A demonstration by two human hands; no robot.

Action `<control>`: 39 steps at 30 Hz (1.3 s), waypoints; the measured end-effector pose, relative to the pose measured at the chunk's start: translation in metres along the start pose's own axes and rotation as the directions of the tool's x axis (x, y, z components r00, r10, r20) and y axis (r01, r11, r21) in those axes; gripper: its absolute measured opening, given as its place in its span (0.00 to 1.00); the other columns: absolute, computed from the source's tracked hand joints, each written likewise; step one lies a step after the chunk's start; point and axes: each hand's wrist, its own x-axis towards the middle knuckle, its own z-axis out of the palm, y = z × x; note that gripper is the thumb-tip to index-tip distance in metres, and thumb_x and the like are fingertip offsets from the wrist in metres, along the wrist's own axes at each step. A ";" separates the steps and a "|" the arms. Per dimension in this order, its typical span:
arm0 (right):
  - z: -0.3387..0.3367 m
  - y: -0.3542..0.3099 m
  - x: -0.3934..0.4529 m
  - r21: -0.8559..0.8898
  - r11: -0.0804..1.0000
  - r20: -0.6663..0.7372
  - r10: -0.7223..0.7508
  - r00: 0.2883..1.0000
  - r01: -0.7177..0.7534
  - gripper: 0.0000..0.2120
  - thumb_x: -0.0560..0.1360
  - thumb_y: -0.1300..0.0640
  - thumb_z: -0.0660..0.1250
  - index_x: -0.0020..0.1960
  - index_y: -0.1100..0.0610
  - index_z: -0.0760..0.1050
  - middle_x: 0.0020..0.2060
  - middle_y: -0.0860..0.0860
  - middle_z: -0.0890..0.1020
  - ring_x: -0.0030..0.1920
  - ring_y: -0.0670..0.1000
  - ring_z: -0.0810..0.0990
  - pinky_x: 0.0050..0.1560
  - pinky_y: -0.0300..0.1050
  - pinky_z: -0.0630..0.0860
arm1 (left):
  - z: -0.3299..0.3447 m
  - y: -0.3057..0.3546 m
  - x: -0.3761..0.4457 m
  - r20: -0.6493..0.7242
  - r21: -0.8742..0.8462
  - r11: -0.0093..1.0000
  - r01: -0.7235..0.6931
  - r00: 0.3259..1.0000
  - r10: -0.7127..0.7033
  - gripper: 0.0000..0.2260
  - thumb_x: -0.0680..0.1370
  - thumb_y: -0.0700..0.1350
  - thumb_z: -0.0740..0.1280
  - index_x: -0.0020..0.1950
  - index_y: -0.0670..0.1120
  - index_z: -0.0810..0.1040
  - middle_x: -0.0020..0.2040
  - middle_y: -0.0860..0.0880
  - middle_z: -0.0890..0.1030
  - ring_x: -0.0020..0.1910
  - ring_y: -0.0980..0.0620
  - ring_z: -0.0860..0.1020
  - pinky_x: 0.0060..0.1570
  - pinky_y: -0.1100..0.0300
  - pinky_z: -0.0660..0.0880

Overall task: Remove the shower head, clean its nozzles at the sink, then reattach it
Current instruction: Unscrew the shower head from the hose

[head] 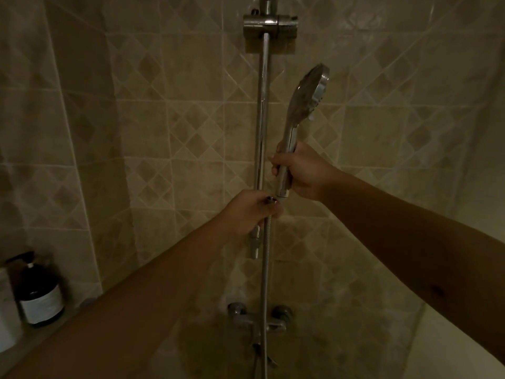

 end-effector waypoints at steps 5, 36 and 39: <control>-0.017 -0.009 0.006 0.022 1.000 -0.073 0.008 0.997 -0.006 0.11 0.77 0.64 0.67 0.39 0.54 0.69 0.28 0.50 0.73 0.33 0.48 0.74 0.36 0.47 0.69 | -0.006 0.015 0.025 0.027 0.052 0.994 0.095 0.995 -0.097 0.05 0.80 0.44 0.67 0.50 0.42 0.79 0.41 0.46 0.83 0.33 0.51 0.81 0.38 0.56 0.78; -0.071 -0.118 0.153 0.003 0.951 -0.415 -0.279 0.866 0.308 0.12 0.70 0.66 0.70 0.36 0.50 0.79 0.29 0.51 0.81 0.32 0.53 0.81 0.39 0.51 0.80 | -0.080 0.269 0.226 -0.087 0.433 0.852 -0.294 0.927 0.364 0.04 0.80 0.35 0.62 0.53 0.36 0.76 0.43 0.41 0.79 0.38 0.51 0.80 0.47 0.52 0.80; -0.073 -0.123 0.167 -0.017 0.949 -0.436 -0.290 0.852 0.315 0.06 0.69 0.63 0.71 0.38 0.53 0.79 0.34 0.55 0.82 0.36 0.56 0.82 0.44 0.56 0.81 | -0.092 0.277 0.236 -0.097 0.512 0.800 -0.311 0.905 0.414 0.06 0.79 0.35 0.65 0.54 0.34 0.77 0.41 0.42 0.79 0.41 0.48 0.81 0.46 0.51 0.80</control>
